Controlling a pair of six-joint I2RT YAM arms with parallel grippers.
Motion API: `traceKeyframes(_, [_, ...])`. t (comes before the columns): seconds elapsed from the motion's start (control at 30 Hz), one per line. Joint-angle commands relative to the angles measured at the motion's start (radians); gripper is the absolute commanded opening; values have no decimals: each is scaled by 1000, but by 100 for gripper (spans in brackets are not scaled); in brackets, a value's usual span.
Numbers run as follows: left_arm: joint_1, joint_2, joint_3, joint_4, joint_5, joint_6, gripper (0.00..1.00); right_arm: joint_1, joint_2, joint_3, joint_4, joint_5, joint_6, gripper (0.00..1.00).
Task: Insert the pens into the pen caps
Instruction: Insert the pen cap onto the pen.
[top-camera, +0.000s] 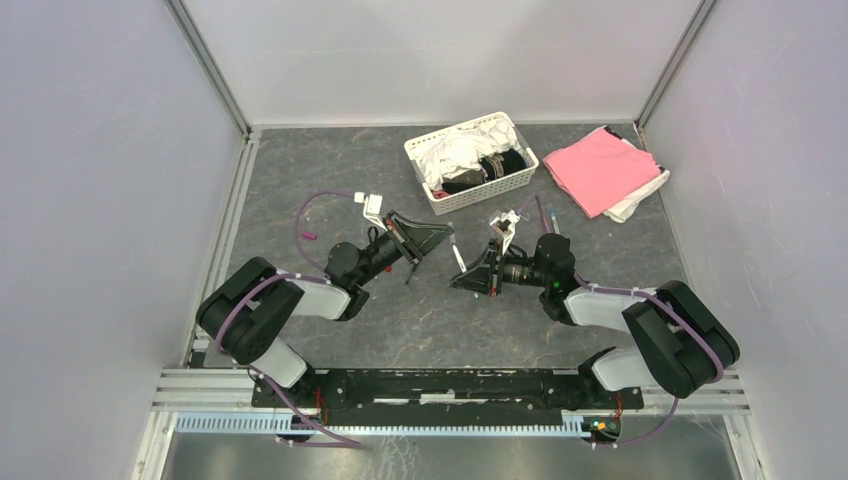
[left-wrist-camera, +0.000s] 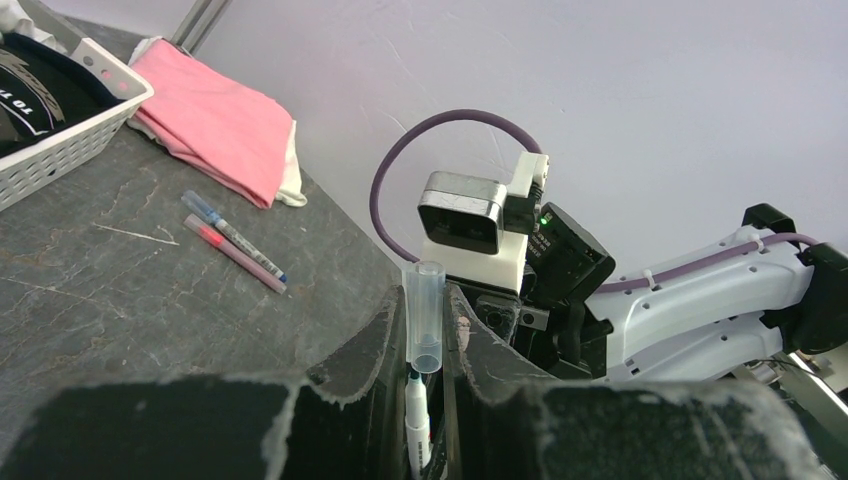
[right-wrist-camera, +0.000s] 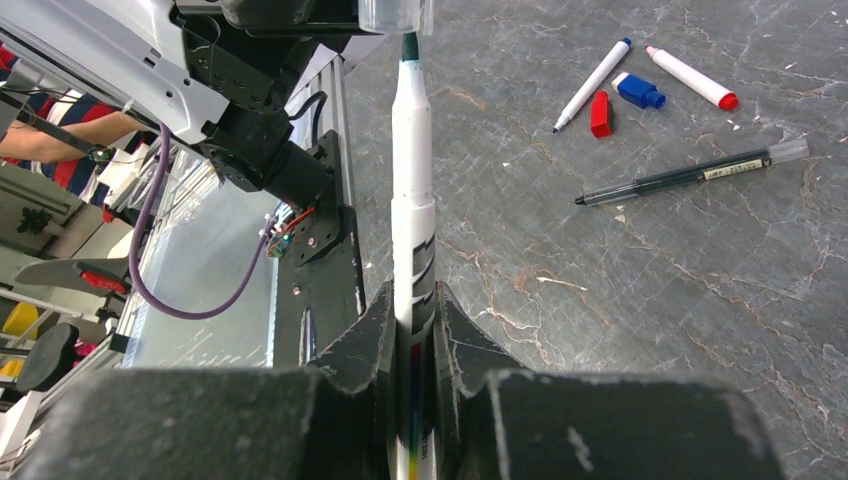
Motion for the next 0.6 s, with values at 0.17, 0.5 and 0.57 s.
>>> traceKeyframes(0.17, [-8, -20, 9, 239, -20, 49, 2, 2, -40, 26, 16, 19, 6, 0])
traceKeyframes(0.5, [-23, -15, 9, 239, -28, 46, 2, -10, -48, 24, 18, 45, 35, 0])
traceKeyframes(0.57, [-33, -15, 7, 239, -39, 52, 2, -10, -51, 21, 35, 48, 47, 0])
